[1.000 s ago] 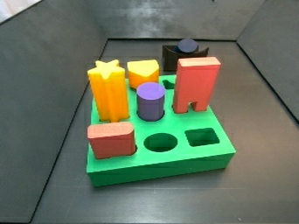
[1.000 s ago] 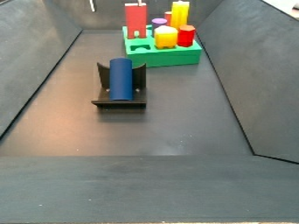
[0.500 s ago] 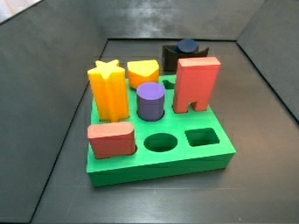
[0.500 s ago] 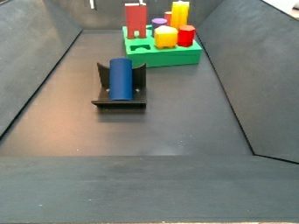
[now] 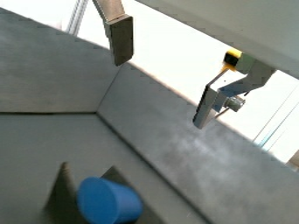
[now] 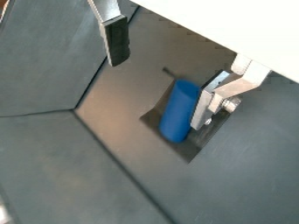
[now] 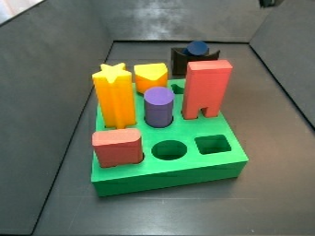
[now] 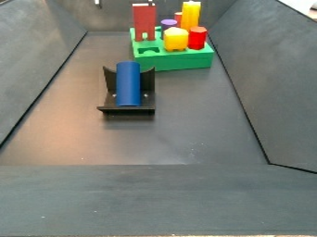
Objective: Pick up the oval object. Move up. Place the oval object on the fixture. Regrasp the oval object. Move to above the board. Insert the oval object.
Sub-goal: Regrasp the oval object.
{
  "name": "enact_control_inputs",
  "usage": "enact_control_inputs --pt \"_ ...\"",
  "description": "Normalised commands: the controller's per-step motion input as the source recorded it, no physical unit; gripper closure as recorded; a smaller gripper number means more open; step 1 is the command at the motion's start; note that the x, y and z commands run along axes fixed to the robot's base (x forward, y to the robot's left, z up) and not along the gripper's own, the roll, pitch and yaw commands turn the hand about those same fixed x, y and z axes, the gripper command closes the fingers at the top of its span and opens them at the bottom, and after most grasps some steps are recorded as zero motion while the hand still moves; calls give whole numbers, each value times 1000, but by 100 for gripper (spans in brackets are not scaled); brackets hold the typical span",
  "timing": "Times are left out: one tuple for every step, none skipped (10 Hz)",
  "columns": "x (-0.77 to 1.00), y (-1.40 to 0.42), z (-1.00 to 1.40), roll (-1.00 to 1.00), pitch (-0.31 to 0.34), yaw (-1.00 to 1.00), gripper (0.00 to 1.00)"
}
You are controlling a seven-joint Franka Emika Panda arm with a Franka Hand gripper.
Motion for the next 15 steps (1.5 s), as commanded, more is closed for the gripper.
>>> enact_control_inputs --pt "88 -38 -15 676 141 120 0" --pt "88 -40 -12 545 135 132 0" --pt "85 -29 -6 322 110 153 0" --pt "72 -25 -7 208 74 166 0" --pt "29 75 -1000 171 81 286 0" --pt "37 73 -1000 154 50 274 0" --pt "52 67 -1000 142 1 246 0" --pt "63 60 -1000 126 -63 203 0" --pt "68 58 -1000 117 -91 181 0" --pt "78 54 -1000 97 -137 127 0" --pt "83 54 -1000 89 -152 102 0" --pt "91 47 -1000 78 -160 32 0" --pt "99 40 -1000 78 -157 4 0" --pt "104 31 -944 79 -119 -48 0" --pt "101 25 -834 79 -105 -61 0"
